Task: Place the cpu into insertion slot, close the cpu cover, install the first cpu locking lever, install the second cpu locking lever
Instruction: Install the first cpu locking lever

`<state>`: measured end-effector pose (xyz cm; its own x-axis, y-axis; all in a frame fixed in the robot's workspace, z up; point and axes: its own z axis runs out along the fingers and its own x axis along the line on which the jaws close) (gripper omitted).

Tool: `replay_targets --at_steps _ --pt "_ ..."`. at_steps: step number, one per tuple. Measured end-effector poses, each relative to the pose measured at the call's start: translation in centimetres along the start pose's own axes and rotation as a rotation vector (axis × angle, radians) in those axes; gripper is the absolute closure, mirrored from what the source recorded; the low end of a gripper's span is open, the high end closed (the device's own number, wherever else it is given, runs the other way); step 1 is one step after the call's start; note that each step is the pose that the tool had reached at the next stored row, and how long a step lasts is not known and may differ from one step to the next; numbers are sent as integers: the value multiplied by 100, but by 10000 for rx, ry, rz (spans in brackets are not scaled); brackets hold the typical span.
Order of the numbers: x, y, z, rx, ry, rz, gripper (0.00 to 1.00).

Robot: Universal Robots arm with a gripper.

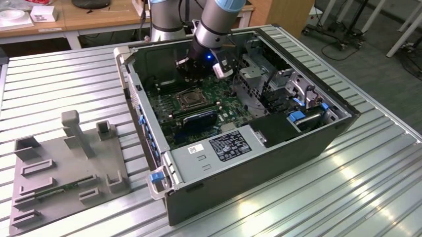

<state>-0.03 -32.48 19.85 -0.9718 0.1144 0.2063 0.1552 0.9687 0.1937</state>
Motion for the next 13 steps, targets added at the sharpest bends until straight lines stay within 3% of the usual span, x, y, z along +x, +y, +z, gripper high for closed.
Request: replay_targets --at_steps 13 --pt "-14 -17 35 0 0 1 89"
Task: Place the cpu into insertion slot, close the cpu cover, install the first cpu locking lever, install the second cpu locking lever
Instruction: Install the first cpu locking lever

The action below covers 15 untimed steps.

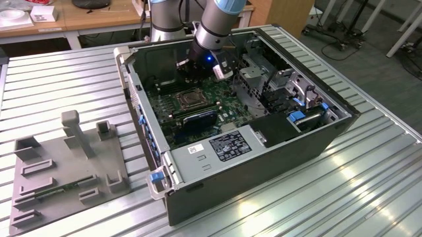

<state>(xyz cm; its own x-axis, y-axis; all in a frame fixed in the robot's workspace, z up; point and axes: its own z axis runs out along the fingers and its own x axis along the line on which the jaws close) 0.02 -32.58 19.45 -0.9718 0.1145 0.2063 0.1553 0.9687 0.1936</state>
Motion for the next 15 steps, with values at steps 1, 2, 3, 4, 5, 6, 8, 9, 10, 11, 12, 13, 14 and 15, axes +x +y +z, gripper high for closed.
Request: replay_targets --at_steps 1,2,3,4,5,6,8,9,10,11,12,13,14,15 --pt "0 -2 0 -1 0 0 89" --pt "-1 -3 -1 -1 0 -1 89" --pt "-3 -6 -2 0 0 -1 89" --pt "-4 -9 -3 0 1 -1 89" --pt "-5 -12 -3 0 0 0 89" --pt "-6 -15 -4 0 0 -1 89" --pt "-8 -21 -6 -1 0 0 89" --pt "-9 -24 -7 0 0 0 89" --pt "-10 -27 -7 0 0 0 89" --pt "-11 -29 -8 -1 0 -1 89" --pt "-11 -32 -8 -1 0 -1 89" --pt "-11 -34 -9 0 0 0 89" --pt "-12 -37 -10 0 0 0 89" --pt "-12 -37 -10 0 0 0 89"
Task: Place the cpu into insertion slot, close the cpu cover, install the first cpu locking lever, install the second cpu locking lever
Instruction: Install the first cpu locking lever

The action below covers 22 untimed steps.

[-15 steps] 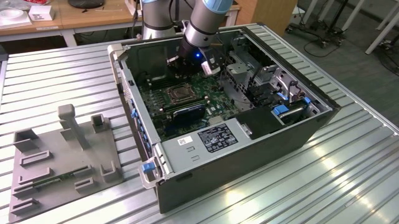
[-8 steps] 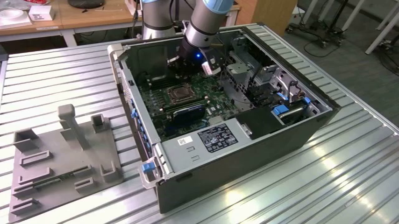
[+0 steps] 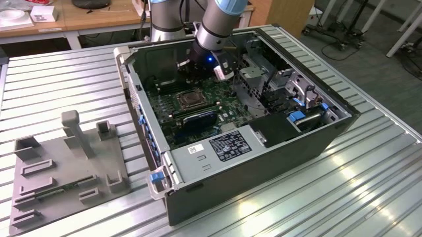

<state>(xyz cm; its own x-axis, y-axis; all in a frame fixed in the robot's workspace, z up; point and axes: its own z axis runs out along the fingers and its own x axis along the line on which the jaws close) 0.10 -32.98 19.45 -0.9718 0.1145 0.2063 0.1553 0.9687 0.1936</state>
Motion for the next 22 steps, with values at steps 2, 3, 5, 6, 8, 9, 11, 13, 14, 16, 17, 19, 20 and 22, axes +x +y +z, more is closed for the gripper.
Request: replay_targets --at_steps 2,3,5,6,8,9,11,13,14,16,17,19,20,22 --pt "0 -3 0 -1 0 0 89" --pt "-1 -5 0 -1 0 0 89" --pt "-1 -7 -1 1 1 0 89" --pt "-1 -7 -1 1 0 1 89" --pt "-1 -8 -1 1 0 0 89" --pt "-1 -8 -1 0 0 0 89" --pt "-1 -8 -3 0 0 0 89" --pt "2 -6 -15 2 0 0 89" --pt "4 -4 -24 1 0 0 89" --pt "10 2 -54 0 1 0 89" --pt "14 6 -70 -1 0 0 89" --pt "21 8 -81 -3 -1 -1 89" --pt "28 7 -80 -4 -1 -2 89" --pt "49 3 -77 -12 2 -3 89"
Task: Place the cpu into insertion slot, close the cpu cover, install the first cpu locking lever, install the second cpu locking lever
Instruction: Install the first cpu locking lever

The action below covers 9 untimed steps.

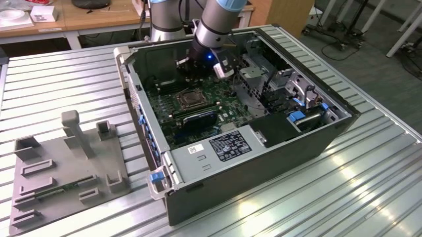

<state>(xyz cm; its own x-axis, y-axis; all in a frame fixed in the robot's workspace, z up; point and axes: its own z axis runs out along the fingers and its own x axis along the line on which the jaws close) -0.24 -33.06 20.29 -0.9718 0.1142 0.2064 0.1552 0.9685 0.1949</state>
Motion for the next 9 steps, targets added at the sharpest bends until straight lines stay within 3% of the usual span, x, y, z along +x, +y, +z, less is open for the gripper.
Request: replay_targets --at_steps 9 --pt "49 8 12 -52 9 -9 89"
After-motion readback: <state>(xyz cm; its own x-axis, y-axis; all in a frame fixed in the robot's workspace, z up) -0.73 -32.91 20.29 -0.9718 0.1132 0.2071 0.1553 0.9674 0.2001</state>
